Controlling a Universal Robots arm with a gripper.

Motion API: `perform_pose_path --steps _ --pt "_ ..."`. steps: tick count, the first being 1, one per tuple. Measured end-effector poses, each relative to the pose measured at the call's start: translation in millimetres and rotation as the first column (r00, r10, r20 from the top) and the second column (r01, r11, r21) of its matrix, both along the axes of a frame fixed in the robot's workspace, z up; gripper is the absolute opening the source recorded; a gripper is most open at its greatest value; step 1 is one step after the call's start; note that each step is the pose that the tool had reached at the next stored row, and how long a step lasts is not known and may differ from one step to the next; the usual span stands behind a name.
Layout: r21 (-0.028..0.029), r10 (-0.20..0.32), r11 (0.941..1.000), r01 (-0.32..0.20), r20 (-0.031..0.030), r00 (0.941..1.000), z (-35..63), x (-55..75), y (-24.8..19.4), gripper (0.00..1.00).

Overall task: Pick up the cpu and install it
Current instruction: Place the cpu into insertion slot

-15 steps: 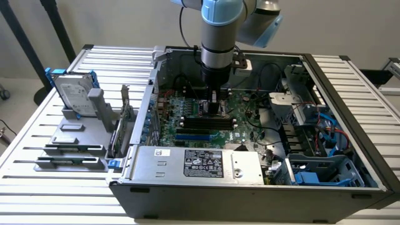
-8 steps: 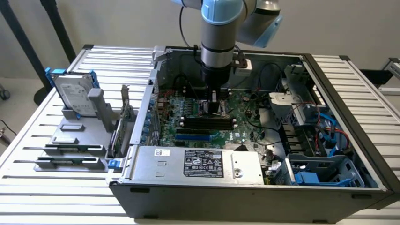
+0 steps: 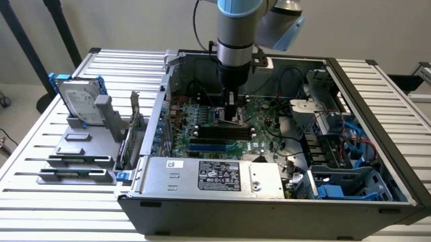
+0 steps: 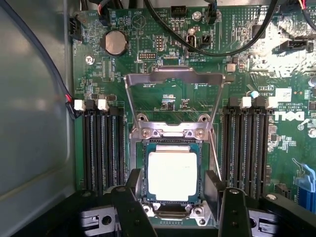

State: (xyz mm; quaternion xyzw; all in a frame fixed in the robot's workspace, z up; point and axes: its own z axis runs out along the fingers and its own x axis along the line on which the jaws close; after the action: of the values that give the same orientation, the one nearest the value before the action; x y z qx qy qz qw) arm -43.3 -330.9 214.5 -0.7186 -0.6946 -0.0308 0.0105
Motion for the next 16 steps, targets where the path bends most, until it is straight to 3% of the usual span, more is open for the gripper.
perform_pose_path --steps 6,16 --pt "0.0023 0.0 1.0 0.0 -0.0001 1.0 11.2 -7.1 0.0 0.6" --pt "0.0037 0.0 1.0 0.0 -0.0001 1.0 21.6 -32.7 0.0 0.18"
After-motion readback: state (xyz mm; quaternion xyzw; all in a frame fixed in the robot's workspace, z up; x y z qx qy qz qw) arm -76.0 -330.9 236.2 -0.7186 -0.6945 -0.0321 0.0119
